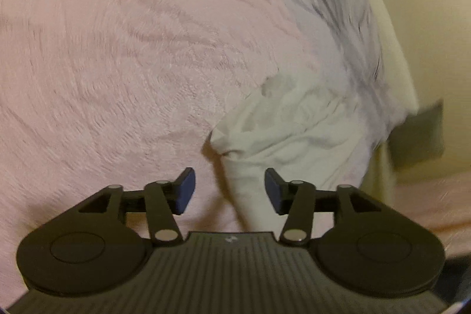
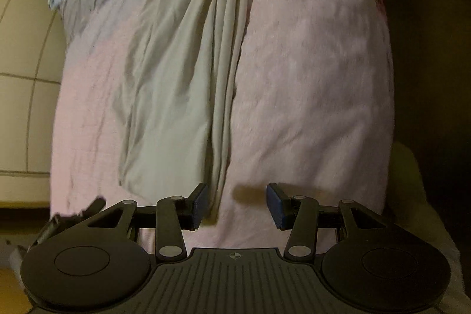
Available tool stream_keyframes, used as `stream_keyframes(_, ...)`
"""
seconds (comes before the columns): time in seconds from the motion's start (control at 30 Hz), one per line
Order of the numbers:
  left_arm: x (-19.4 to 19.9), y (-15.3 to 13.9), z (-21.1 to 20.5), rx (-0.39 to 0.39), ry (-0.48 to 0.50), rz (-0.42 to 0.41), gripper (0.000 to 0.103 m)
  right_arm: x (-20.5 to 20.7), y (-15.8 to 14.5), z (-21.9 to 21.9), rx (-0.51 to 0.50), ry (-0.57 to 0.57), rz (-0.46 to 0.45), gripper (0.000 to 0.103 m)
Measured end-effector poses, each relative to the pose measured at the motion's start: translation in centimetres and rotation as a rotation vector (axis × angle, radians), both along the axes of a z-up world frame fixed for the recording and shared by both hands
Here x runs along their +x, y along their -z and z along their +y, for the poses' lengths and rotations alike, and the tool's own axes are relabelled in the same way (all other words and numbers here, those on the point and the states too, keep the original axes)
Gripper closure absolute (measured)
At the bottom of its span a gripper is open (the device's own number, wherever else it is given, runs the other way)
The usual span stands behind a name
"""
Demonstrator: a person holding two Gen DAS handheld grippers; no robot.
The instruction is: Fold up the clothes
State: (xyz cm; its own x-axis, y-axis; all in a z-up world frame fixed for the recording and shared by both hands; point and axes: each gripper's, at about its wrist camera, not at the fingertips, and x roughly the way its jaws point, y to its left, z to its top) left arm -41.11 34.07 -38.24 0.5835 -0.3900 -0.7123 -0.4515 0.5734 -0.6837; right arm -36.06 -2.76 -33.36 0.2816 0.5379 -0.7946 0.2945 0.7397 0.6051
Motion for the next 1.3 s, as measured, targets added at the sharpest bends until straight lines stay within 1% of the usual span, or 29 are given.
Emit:
stream_keyframes(0.07, 0.8, 1.3, -0.1, -0.042, -0.029, -0.001, 0.055, -0.5, 0.5, 0.8, 0.052, 0.026, -0.039, 0.055)
stream_keyframes(0.13, 1.6, 2.5, -0.3, -0.060, -0.035, -0.001, 0.056, -0.6, 1.6, 1.7, 0.074, 0.048, -0.038, 0.055)
stream_keyframes(0.17, 2.0, 3.1, -0.4, -0.071, -0.033, -0.008, 0.058, -0.6, 2.2, 2.3, 0.081, 0.062, -0.033, 0.055)
stream_keyframes(0.23, 2.7, 4.0, -0.5, -0.078, -0.023, -0.022, 0.073, -0.7, 2.6, 2.9, 0.071, 0.079, -0.046, 0.056)
stream_keyframes(0.27, 2.9, 4.2, -0.5, -0.076, -0.009, -0.035, 0.099, -0.8, 2.5, 3.1, 0.058, 0.085, -0.059, 0.064)
stream_keyframes(0.3, 3.0, 4.0, -0.5, -0.076, 0.008, -0.058, 0.099, -0.9, 2.4, 3.2, 0.046, 0.091, -0.072, 0.099)
stream_keyframes(0.33, 3.1, 3.8, -0.5, -0.076, 0.026, -0.081, 0.099, -1.0, 2.4, 3.4, 0.033, 0.097, -0.085, 0.102)
stream_keyframes(0.4, 3.0, 3.0, -0.6, -0.064, 0.075, -0.127, 0.099, -1.2, 2.0, 3.7, 0.003, 0.103, -0.116, 0.102)
stream_keyframes(0.43, 2.8, 2.9, -0.6, -0.051, 0.096, -0.136, 0.099, -1.4, 1.4, 3.8, -0.028, 0.089, -0.144, 0.102)
stream_keyframes(0.47, 2.6, 3.2, -0.6, -0.035, 0.107, -0.126, 0.099, -1.5, 1.1, 4.0, -0.047, 0.079, -0.154, 0.102)
stream_keyframes(0.53, 2.5, 5.1, -0.4, -0.006, 0.098, -0.062, 0.095, -1.3, 1.7, 4.5, -0.064, 0.070, -0.129, 0.102)
stream_keyframes(0.57, 2.5, 5.8, -0.2, -0.018, 0.084, -0.044, 0.092, -1.2, 2.0, 4.7, -0.072, 0.065, -0.116, 0.102)
stream_keyframes(0.6, 2.6, 5.9, 0.0, -0.031, 0.076, -0.037, 0.091, -1.0, 2.3, 4.9, -0.080, 0.060, -0.103, 0.102)
stream_keyframes(0.63, 2.7, 5.5, 0.0, -0.024, 0.083, -0.041, 0.090, -0.9, 2.6, 5.2, -0.088, 0.055, -0.090, 0.101)
stream_keyframes(0.67, 2.7, 4.6, 0.0, 0.008, 0.095, -0.051, 0.088, -0.8, 2.6, 5.4, -0.108, 0.048, -0.087, 0.100)
stream_keyframes(0.7, 2.7, 3.7, 0.1, 0.050, 0.102, -0.059, 0.085, -0.9, 1.7, 5.6, -0.158, 0.034, -0.111, 0.098)
stream_keyframes(0.73, 2.5, 3.0, 0.2, 0.078, 0.106, -0.066, 0.085, -1.0, 0.8, 5.8, -0.208, 0.021, -0.135, 0.096)
stream_keyframes(0.77, 2.3, 2.3, 0.4, 0.099, 0.115, -0.078, 0.085, -1.1, -0.1, 6.1, -0.260, 0.001, -0.169, 0.095)
stream_keyframes(0.83, 2.1, 0.6, 0.2, 0.166, 0.147, -0.108, 0.085, -1.5, -1.7, 7.4, -0.374, -0.075, -0.282, 0.093)
stream_keyframes(0.9, 2.2, -0.9, -1.2, 0.268, 0.242, -0.152, 0.085, -1.8, -1.9, 9.1, -0.465, -0.180, -0.366, 0.092)
stream_keyframes(0.97, 2.3, -2.0, -3.7, 0.383, 0.374, -0.207, 0.085, -2.2, -1.7, 10.9, -0.547, -0.290, -0.447, 0.092)
stream_keyframes(1.0, 2.3, -2.1, -4.9, 0.427, 0.436, -0.229, 0.085, -2.7, -1.3, 11.6, -0.586, -0.349, -0.480, 0.092)
stream_keyframes(1.03, 2.3, -1.8, -5.9, 0.454, 0.484, -0.223, 0.085, -3.8, -0.2, 11.8, -0.618, -0.405, -0.479, 0.092)
stream_keyframes(1.1, 2.7, -0.4, -7.3, 0.513, 0.563, -0.149, 0.086, -4.3, 1.9, 12.4, -0.651, -0.458, -0.402, 0.092)
stream_keyframes(1.13, 2.8, 0.3, -7.7, 0.548, 0.578, -0.101, 0.087, -4.3, 2.3, 12.2, -0.651, -0.450, -0.363, 0.092)
stream_keyframes(1.17, 2.7, 0.3, -7.7, 0.576, 0.582, -0.086, 0.086, -4.4, 2.4, 11.7, -0.652, -0.430, -0.339, 0.092)
stream_keyframes(1.23, 2.5, -0.7, -7.5, 0.587, 0.576, -0.063, 0.086, -4.5, 2.3, 10.8, -0.654, -0.390, -0.292, 0.092)
stream_keyframes(1.3, 2.6, -1.8, -7.4, 0.575, 0.551, 0.011, 0.085, -4.4, 1.6, 9.6, -0.644, -0.337, -0.227, 0.092)
